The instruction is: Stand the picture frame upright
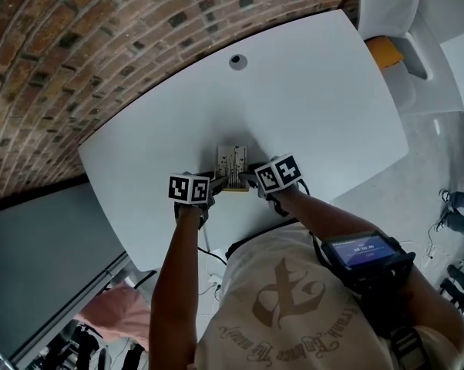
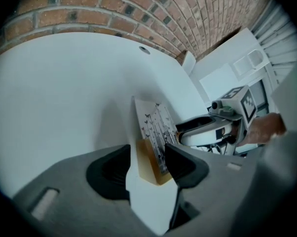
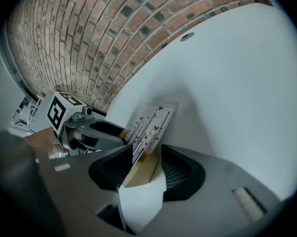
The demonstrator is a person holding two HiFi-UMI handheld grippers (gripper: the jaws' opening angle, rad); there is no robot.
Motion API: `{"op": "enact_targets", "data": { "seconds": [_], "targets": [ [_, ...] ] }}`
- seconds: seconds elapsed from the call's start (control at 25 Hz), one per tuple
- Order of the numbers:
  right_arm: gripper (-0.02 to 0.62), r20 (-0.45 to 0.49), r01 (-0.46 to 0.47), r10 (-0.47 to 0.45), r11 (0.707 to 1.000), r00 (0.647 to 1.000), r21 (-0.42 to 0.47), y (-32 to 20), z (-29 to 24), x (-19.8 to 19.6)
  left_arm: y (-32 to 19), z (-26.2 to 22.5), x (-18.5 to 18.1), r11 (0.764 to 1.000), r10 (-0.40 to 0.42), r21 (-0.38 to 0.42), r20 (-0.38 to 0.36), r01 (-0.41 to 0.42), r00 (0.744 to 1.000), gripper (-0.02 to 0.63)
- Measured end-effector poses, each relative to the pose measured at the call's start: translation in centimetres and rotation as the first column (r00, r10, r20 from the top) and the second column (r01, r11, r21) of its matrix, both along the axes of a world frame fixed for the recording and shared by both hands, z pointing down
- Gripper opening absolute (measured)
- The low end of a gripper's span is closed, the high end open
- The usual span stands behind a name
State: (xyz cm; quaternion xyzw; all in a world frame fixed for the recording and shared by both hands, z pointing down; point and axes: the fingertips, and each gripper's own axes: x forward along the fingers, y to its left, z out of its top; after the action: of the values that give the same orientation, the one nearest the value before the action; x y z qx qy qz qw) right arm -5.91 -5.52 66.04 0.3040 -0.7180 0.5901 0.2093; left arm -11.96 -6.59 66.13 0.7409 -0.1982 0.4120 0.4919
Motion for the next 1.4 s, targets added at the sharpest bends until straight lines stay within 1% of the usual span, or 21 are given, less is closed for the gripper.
{"op": "enact_targets", "data": {
  "seconds": [0.12, 0.24, 0.32, 0.4, 0.52, 0.72, 1.12, 1.4],
  "targets": [
    [0.192, -0.009, 0.021, -0.021, 1.0, 1.0, -0.014, 0.1, 0.2, -0.3, 0.1, 0.0, 0.2, 1.0, 0.022, -0.01, 0.024, -0.022, 0.999, 0.229],
    [0.163, -0.041, 0.037, -0.038, 0.999, 0.998, -0.023, 0.1, 0.5, -0.2, 0.4, 0.0, 0.4, 0.999, 0.03, -0.034, 0.046, -0.028, 0.999, 0.228],
    [0.158, -0.046, 0.043, -0.044, 0.999, 0.998, -0.026, 0.0, 0.5, -0.1, 0.5, 0.0, 0.6, 0.999, 0.019, -0.051, 0.044, -0.016, 0.999, 0.207],
    [0.156, -0.048, 0.048, -0.049, 0.999, 0.998, -0.02, 0.1, 0.5, -0.1, 0.6, -0.2, 0.7, 0.999, 0.012, -0.047, 0.043, -0.01, 0.999, 0.184],
    [0.15, -0.061, 0.069, -0.068, 0.998, 0.996, 0.01, 0.2, 0.3, -0.1, 0.7, -0.3, 0.6, 0.999, -0.004, -0.033, 0.041, 0.006, 0.999, 0.17],
    [0.146, -0.074, 0.103, -0.099, 0.993, 0.992, 0.055, 0.6, 0.1, -0.1, 1.3, -0.5, 0.3, 0.998, -0.05, -0.034, 0.018, 0.051, 0.999, 0.144],
    [0.141, -0.129, 0.18, -0.16, 0.969, 0.979, 0.167, 0.8, -0.9, -0.4, 2.1, -1.3, -0.4, 0.992, -0.124, 0.006, -0.012, 0.124, 0.992, 0.112],
    [0.14, -0.158, 0.207, -0.176, 0.957, 0.971, 0.203, 1.4, -1.2, -0.5, 2.8, -1.6, -0.6, 0.989, -0.149, 0.015, -0.028, 0.15, 0.988, 0.1]
  ]
}}
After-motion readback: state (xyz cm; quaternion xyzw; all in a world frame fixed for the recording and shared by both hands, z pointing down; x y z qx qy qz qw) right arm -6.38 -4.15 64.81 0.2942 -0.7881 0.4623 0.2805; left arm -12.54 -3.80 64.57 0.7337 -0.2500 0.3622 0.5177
